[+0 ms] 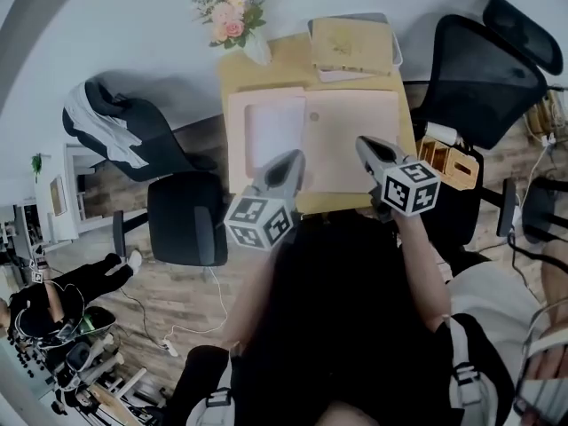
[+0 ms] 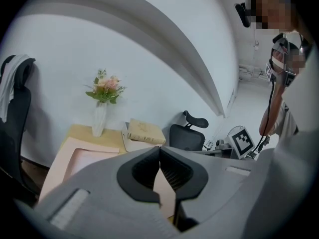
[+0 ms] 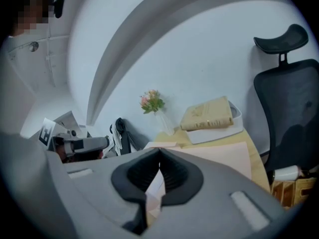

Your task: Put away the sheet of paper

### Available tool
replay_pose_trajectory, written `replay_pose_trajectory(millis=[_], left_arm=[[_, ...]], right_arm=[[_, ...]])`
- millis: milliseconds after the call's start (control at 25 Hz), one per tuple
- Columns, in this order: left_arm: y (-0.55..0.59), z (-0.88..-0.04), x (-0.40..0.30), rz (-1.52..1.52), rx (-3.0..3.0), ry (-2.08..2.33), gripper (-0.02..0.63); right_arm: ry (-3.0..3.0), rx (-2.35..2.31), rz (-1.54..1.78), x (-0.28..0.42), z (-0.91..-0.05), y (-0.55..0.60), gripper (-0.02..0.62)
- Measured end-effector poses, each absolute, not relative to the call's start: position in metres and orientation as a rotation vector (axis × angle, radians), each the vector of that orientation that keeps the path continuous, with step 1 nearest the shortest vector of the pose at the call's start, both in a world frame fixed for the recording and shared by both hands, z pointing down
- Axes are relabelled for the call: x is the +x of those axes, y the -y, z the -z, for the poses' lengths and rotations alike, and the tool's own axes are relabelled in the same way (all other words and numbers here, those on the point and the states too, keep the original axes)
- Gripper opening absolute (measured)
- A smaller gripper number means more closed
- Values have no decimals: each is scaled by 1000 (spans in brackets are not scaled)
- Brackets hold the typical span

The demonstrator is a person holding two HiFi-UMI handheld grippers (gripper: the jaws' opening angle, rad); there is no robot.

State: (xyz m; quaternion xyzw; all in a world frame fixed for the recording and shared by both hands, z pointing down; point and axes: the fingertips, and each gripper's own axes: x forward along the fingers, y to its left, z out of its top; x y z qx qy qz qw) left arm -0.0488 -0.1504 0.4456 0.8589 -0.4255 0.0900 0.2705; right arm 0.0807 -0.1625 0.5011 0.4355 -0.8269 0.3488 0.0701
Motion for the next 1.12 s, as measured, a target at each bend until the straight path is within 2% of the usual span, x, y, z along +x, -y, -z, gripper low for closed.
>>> replay_pose_trajectory(millis=[720,1120], left_arm=[[133,-415,-41,-196,2420,1047,9],[126,-413,-37,-193,2430,1038,9]], right_arm=[[2634,1435,-734,67,-395,126,3],[2665,1461,-640,70,-371,120,3]])
